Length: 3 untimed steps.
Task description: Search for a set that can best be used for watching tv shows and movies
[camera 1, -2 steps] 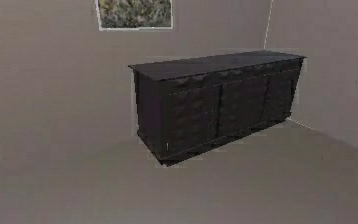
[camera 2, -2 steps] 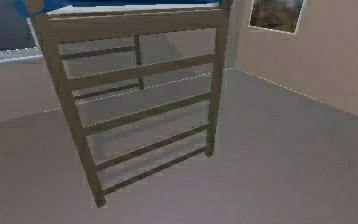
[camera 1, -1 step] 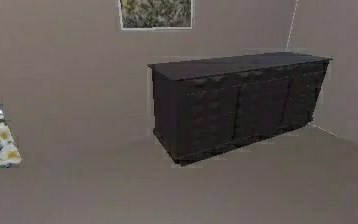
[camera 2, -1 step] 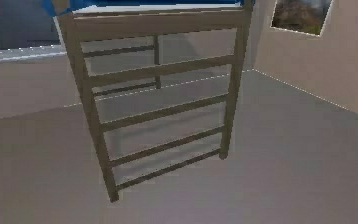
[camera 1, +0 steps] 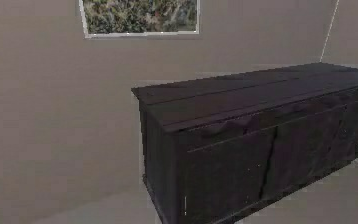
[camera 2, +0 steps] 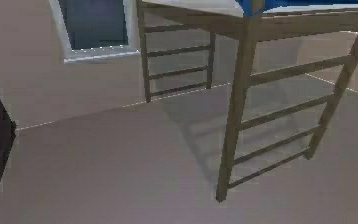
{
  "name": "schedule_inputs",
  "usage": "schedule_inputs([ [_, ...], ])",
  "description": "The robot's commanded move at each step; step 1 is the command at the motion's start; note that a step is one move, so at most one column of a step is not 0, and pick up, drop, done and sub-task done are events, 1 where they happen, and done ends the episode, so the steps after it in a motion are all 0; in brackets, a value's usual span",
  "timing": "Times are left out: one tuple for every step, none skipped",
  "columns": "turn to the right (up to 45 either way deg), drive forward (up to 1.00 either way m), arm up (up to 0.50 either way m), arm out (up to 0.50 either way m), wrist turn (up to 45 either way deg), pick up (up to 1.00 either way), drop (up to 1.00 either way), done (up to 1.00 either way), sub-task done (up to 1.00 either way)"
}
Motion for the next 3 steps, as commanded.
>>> schedule_inputs([
  [-45.0,0.00,0.00,0.00,0.0,0.00,0.00,0.00,0.00],
  [-30.0,0.00,0.00,0.00,0.0,0.00,0.00,0.00,0.00],
  [0.0,0.95,0.00,0.00,0.0,0.00,0.00,0.00,0.00],
])
